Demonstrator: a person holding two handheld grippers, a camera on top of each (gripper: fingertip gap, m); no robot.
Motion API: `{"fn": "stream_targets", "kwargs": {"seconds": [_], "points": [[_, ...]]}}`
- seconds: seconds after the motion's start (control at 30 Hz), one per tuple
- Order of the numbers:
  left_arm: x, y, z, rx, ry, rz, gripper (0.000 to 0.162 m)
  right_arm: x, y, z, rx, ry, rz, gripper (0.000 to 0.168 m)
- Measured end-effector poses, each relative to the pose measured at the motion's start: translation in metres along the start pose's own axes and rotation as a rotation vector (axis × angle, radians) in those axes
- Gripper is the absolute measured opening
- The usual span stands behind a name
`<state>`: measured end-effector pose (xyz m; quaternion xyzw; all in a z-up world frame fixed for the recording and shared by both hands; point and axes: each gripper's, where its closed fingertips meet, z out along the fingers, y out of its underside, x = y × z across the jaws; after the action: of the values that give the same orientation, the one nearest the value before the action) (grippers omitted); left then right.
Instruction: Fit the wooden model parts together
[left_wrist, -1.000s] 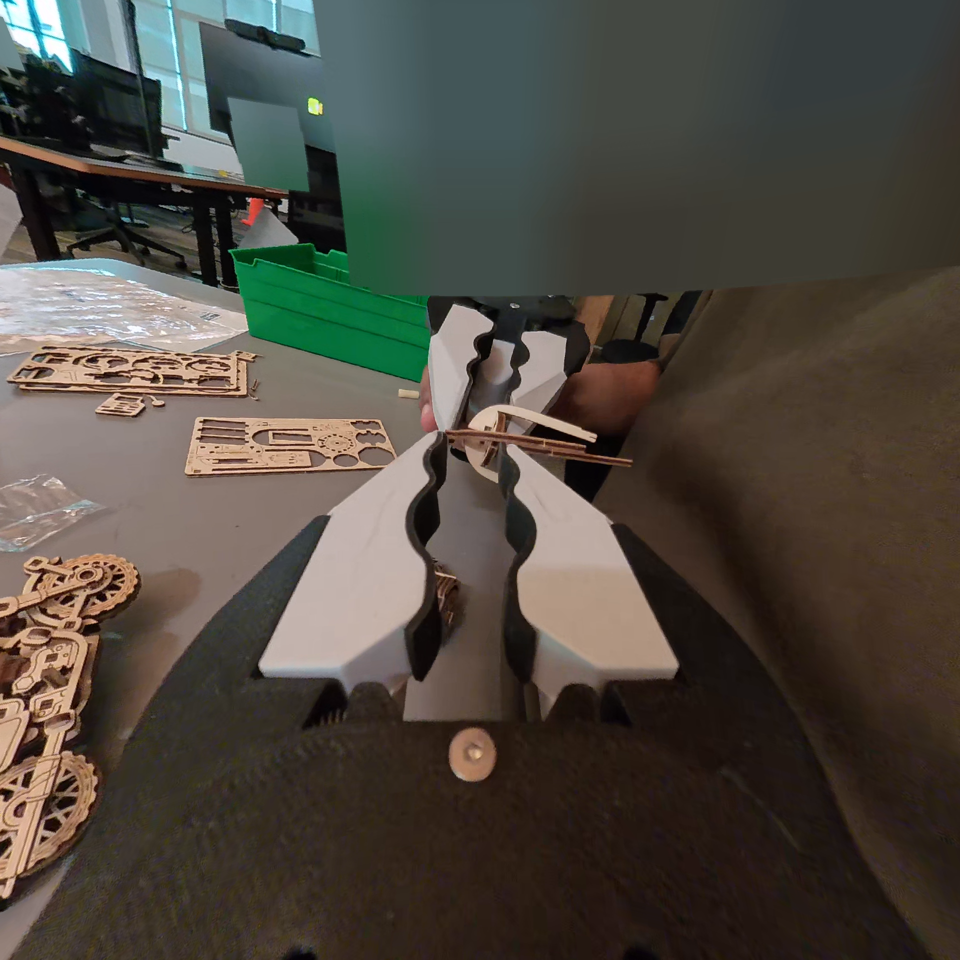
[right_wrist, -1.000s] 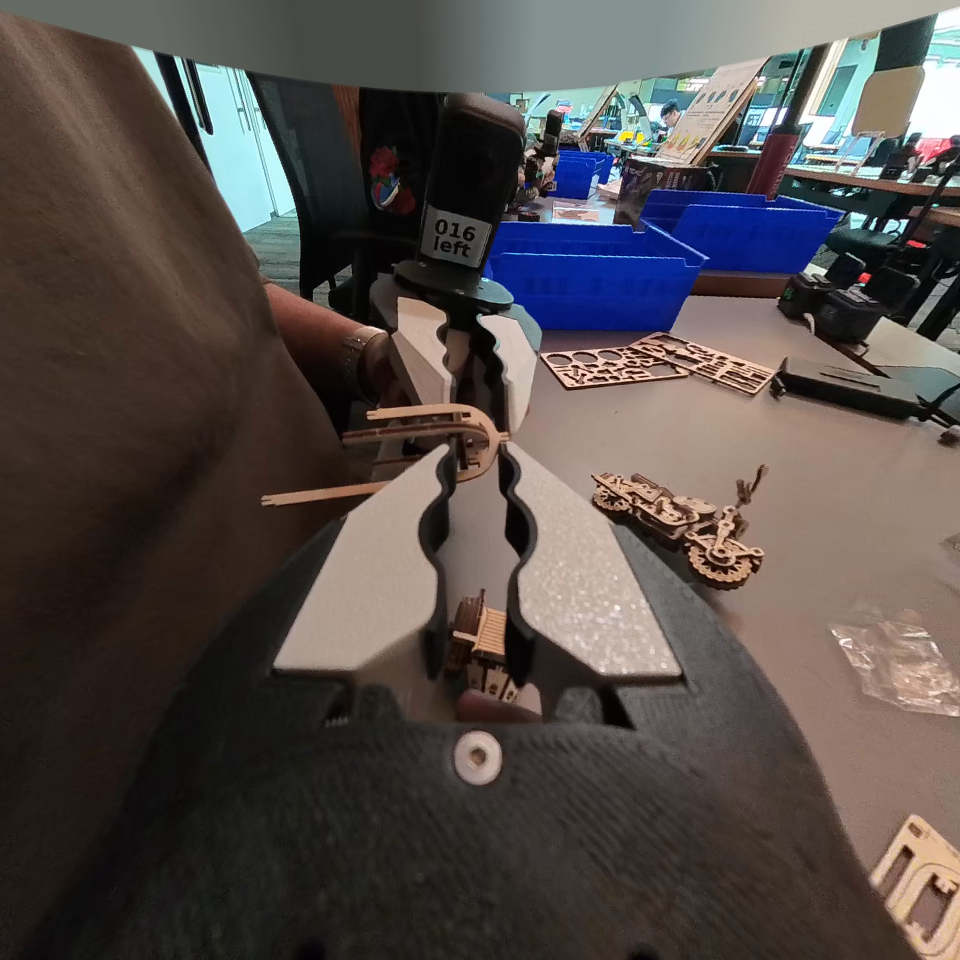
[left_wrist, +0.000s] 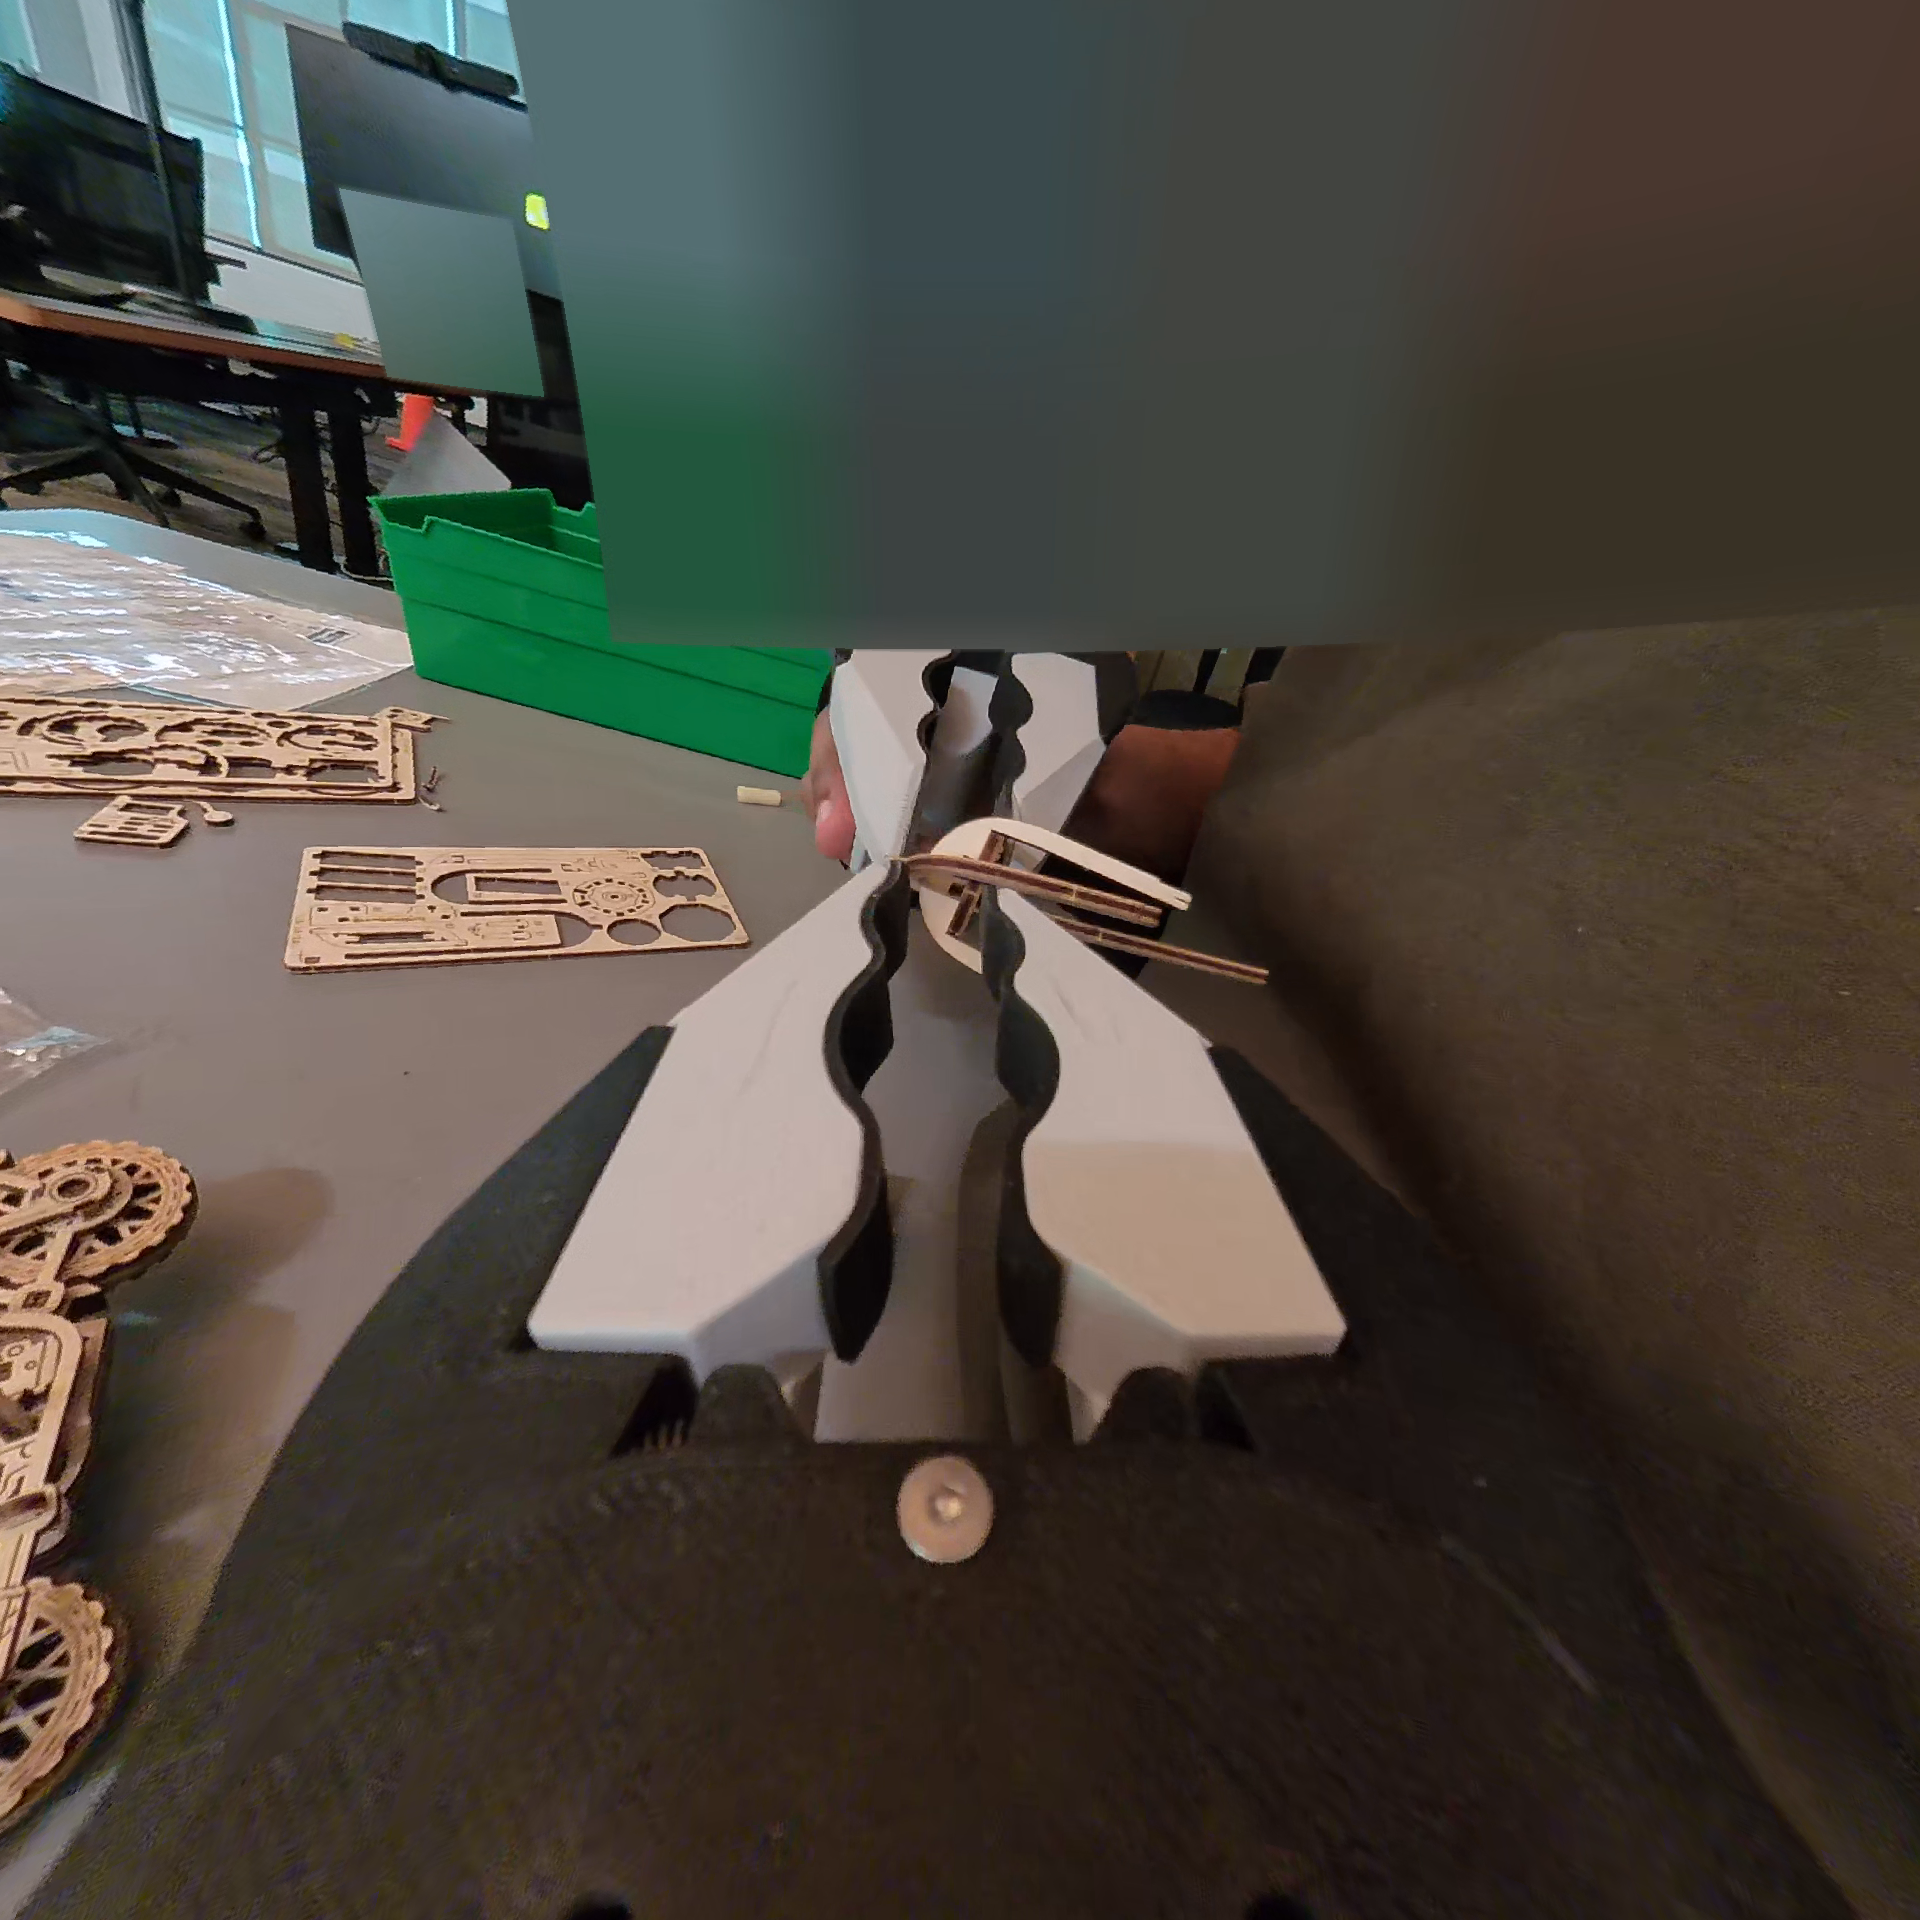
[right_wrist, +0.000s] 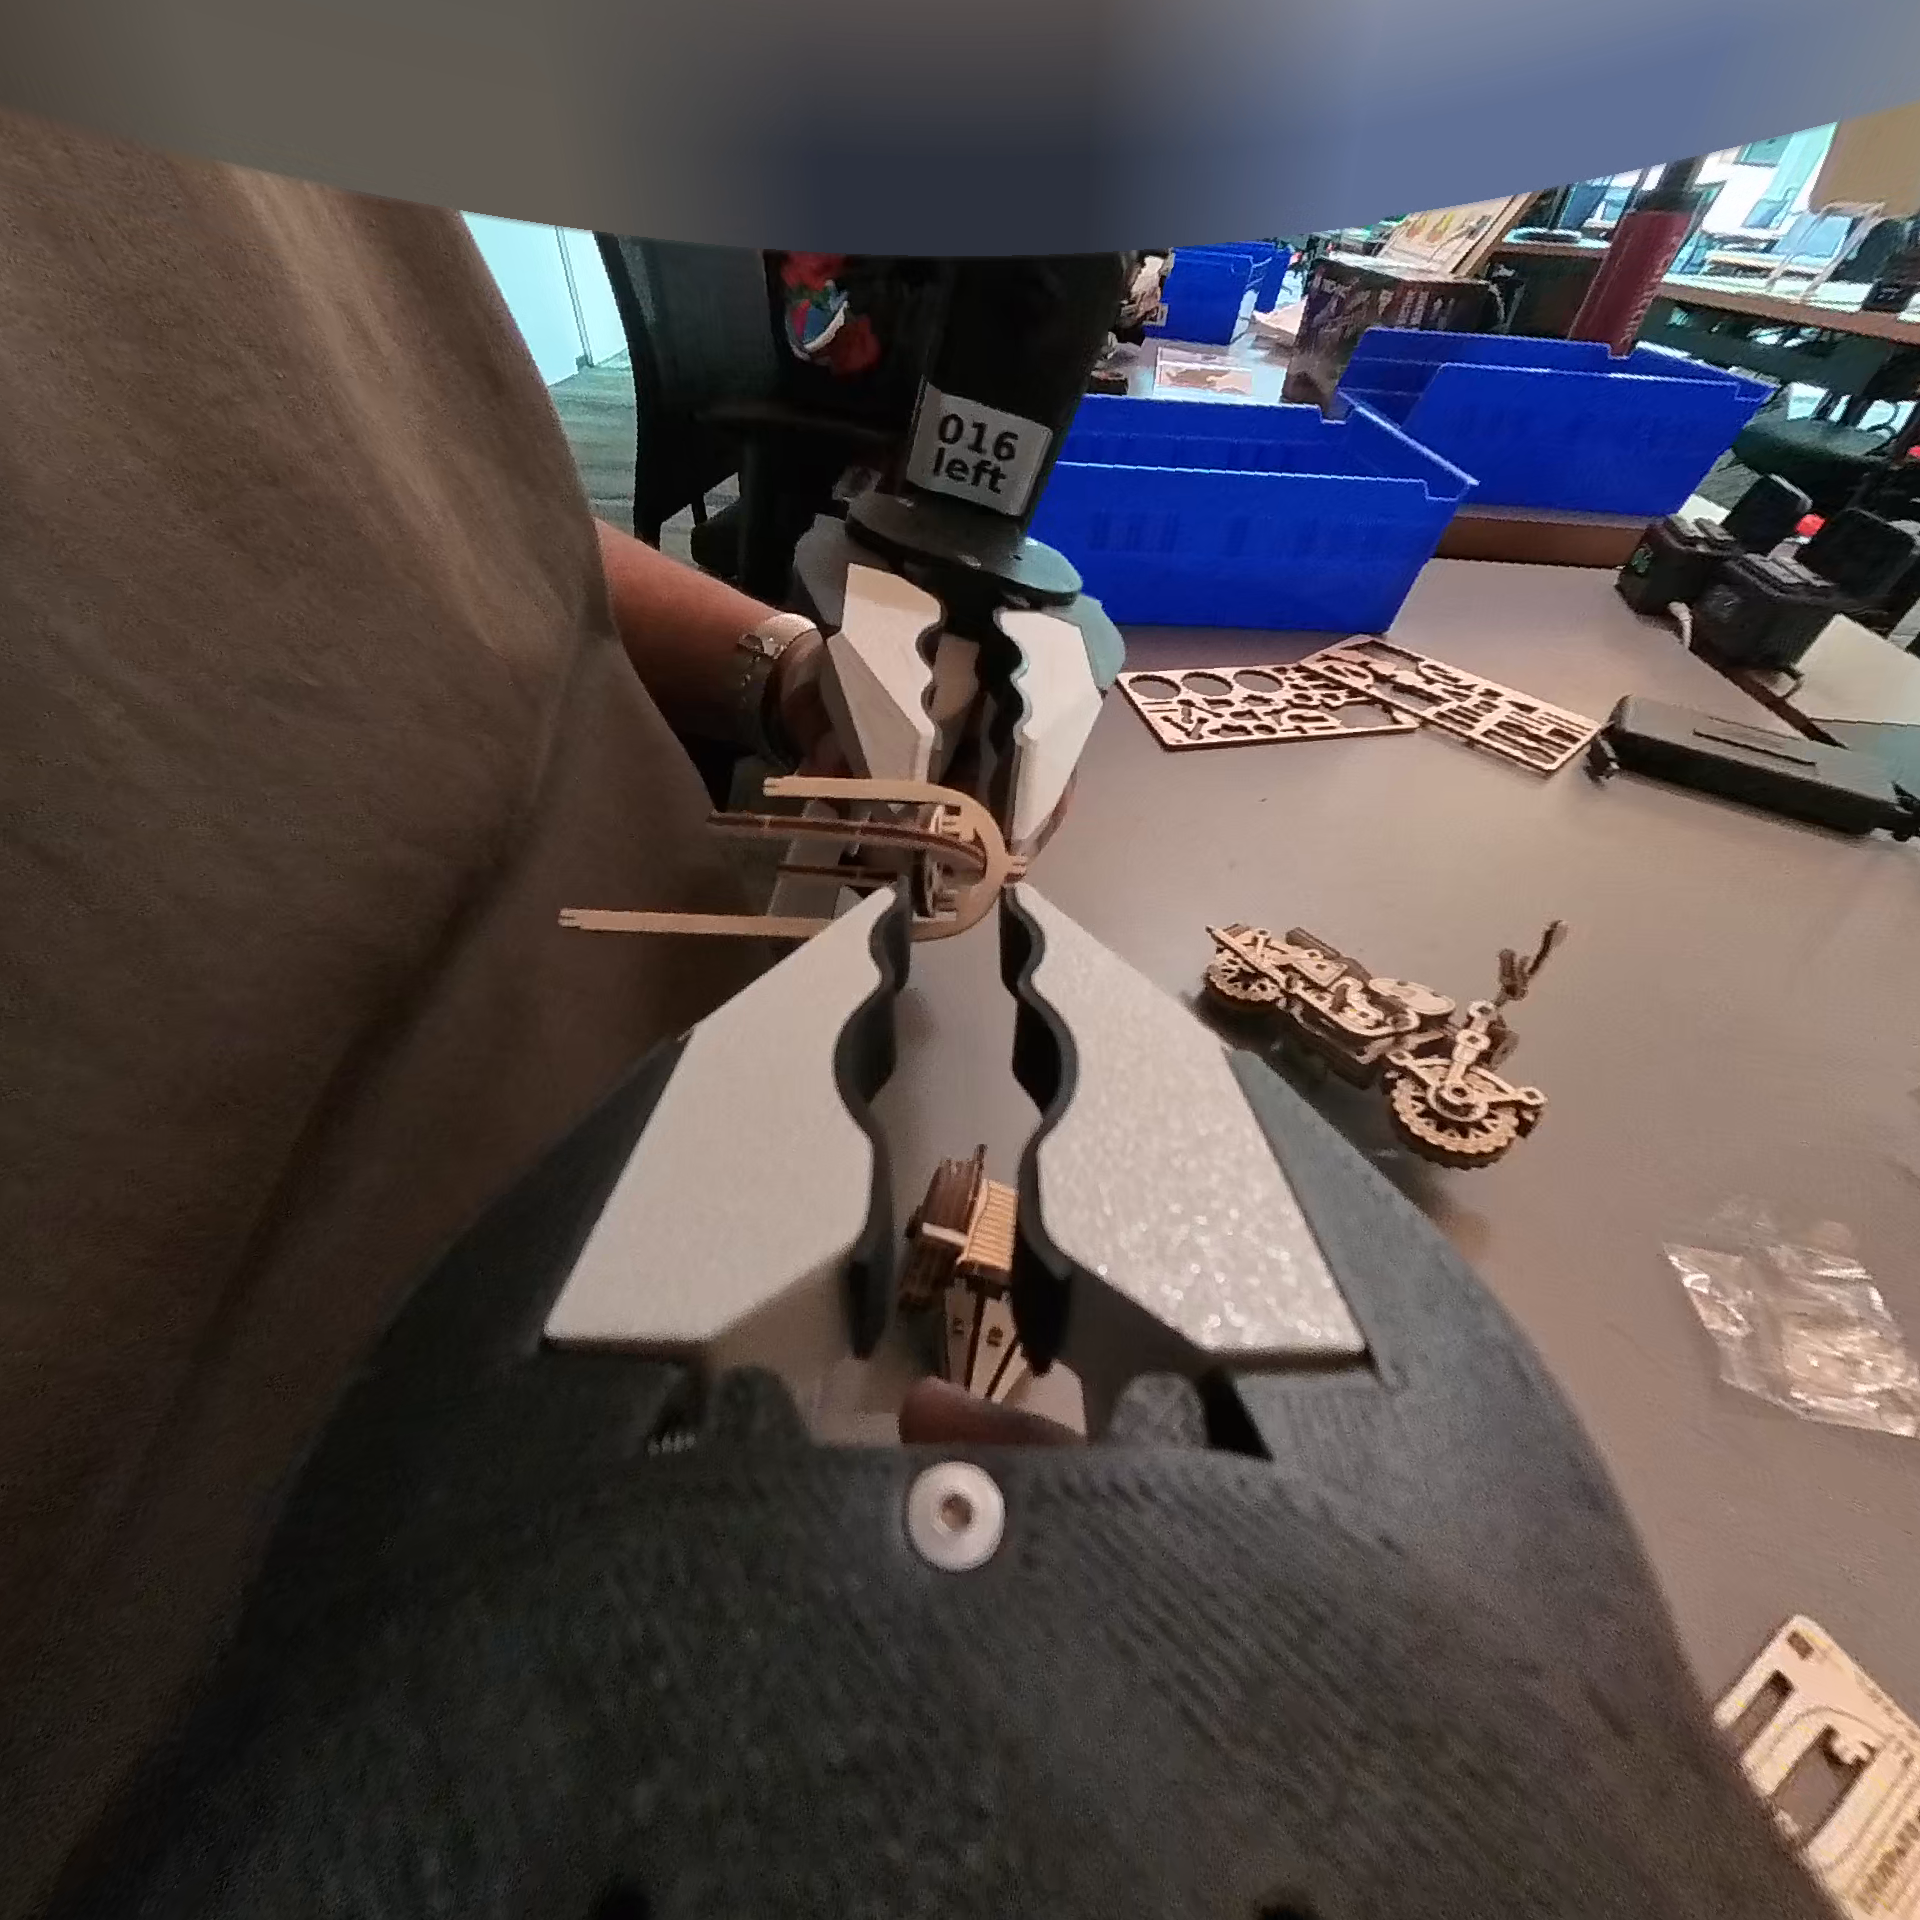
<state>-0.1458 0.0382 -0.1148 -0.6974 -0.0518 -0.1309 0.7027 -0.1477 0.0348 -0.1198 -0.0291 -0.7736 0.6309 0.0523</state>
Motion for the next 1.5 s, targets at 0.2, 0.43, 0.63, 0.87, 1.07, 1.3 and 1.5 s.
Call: {"fn": "stream_targets", "kwargs": {"seconds": [0.2,0.43,0.63,0.87,1.07,1.3,1.5], "points": [[0.0006,0.0025,0.0015,-0.015,0.015,-0.018,0.013,0.0021,0.0026,-0.0015,-0.015,0.025,-0.034,0.012],[0.0032,0.0028,0.0021,-0.016,0.024,-0.002,0.01,0.0002,0.0022,-0.0027,-0.017,0.039,-0.081,0.013],[0.0057,0.0016,0.0014,-0.011,0.023,0.025,0.01,-0.0028,-0.0019,-0.0039,0.002,0.029,-0.086,0.013],[0.0075,0.0018,0.0017,-0.014,0.019,0.055,0.009,-0.0062,-0.0017,-0.0057,0.01,0.013,-0.101,0.014],[0.0072,0.0026,0.0015,-0.018,0.018,0.057,0.008,-0.0064,-0.002,-0.0059,0.014,0.009,-0.098,0.014],[0.0077,0.0037,0.0024,-0.024,0.012,0.076,0.005,-0.0058,-0.0019,-0.0068,0.018,0.009,-0.095,0.013],[0.0097,0.0021,0.0024,-0.016,0.014,0.091,0.002,-0.0062,-0.0044,-0.0073,0.027,0.014,-0.1,0.013]]}}
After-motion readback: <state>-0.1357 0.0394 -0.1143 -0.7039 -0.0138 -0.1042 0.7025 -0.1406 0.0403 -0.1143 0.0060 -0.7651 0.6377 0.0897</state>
